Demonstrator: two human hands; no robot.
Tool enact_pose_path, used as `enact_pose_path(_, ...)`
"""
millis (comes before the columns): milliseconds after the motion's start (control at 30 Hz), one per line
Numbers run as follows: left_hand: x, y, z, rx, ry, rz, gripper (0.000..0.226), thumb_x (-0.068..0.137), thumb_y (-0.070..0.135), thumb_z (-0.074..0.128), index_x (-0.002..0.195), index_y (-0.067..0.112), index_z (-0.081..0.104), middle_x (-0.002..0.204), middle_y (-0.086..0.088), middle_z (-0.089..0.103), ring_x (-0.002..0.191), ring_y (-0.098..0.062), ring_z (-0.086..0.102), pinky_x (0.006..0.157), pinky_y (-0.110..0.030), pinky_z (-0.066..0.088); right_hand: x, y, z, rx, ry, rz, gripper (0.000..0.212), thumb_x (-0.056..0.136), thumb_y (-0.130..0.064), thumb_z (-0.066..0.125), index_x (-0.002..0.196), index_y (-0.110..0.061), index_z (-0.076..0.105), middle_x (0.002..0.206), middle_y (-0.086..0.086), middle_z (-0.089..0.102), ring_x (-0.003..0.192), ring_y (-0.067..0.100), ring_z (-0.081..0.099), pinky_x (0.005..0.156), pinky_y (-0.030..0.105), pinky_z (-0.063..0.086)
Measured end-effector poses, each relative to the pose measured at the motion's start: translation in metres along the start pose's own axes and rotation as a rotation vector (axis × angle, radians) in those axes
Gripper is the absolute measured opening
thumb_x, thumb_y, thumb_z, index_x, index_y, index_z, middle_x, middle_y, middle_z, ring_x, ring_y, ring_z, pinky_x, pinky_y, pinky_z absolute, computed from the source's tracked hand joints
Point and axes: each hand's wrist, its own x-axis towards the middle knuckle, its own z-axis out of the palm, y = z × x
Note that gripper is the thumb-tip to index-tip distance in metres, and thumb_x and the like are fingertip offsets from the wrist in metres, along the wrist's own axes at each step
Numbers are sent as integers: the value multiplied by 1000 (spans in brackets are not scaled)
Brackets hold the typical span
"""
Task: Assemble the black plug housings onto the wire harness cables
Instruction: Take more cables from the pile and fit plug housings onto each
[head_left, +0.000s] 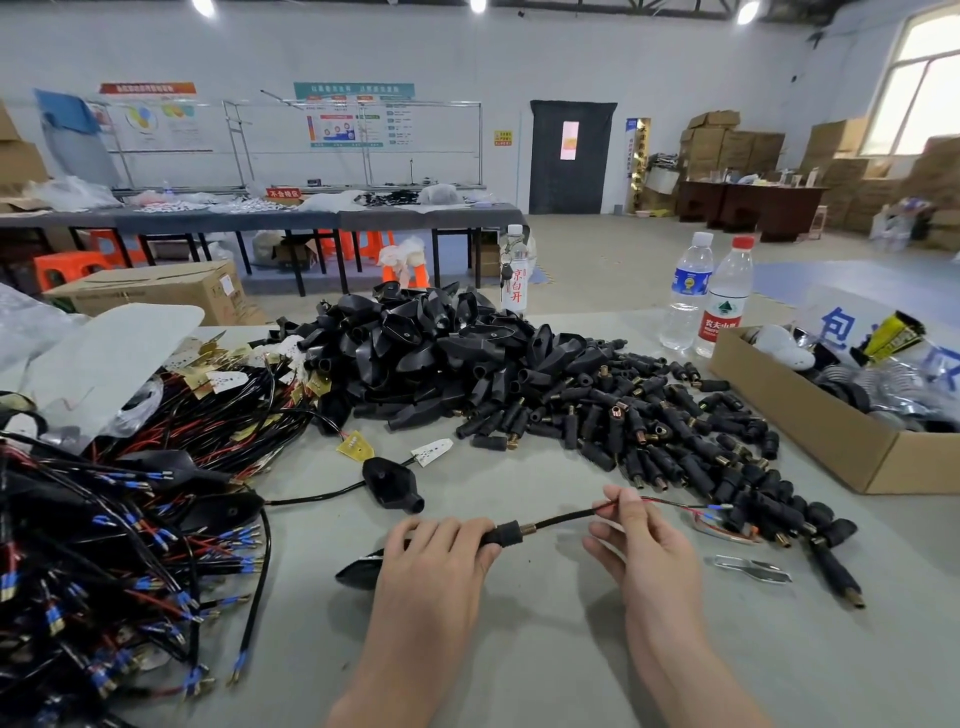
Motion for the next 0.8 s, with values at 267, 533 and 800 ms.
enact_pose_path(267, 1, 2, -3, -62, -6, -2, 36, 95, 39, 40, 98, 23, 72, 85, 13, 68, 80, -15, 65, 80, -30, 37, -19, 13, 15, -16, -286, 221, 15, 92, -19, 65, 98, -8, 73, 85, 11, 73, 76, 17, 72, 65, 25, 59)
enact_pose_path(533, 2, 0, -8, -115, -91, -37, 36, 97, 43, 37, 102, 28, 70, 89, 17, 66, 85, -13, 63, 79, -28, 41, -20, 11, 19, -127, -202, 120, 12, 99, -13, 58, 99, -6, 68, 87, 12, 77, 78, 20, 75, 61, 22, 57)
enact_pose_path(800, 2, -2, -12, -183, -176, -70, 19, 100, 39, 50, 108, 31, 65, 98, 18, 62, 94, -10, 58, 82, -28, 46, -12, 3, 12, -104, -31, 24, 17, 100, -18, 56, 95, -4, 64, 82, 9, 76, 72, 19, 74, 56, 21, 57)
